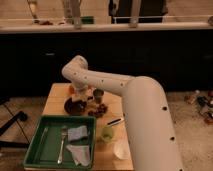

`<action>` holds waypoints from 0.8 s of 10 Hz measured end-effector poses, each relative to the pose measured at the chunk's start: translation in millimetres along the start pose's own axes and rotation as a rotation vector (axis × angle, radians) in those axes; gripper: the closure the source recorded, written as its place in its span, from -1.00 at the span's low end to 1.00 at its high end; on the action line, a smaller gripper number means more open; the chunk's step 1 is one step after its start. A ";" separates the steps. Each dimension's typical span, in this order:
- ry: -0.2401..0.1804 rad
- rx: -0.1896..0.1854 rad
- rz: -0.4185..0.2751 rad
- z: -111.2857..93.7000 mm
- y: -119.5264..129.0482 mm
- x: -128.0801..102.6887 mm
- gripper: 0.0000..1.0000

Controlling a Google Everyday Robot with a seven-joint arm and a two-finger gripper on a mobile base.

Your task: Wipe purple bowl with eraser

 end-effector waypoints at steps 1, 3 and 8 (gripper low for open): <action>0.004 -0.003 -0.005 0.7 1.0 -1.8 1.00; 0.011 -0.010 -0.016 2.4 2.0 -5.8 1.00; 0.006 -0.018 -0.085 1.2 5.2 -26.4 1.00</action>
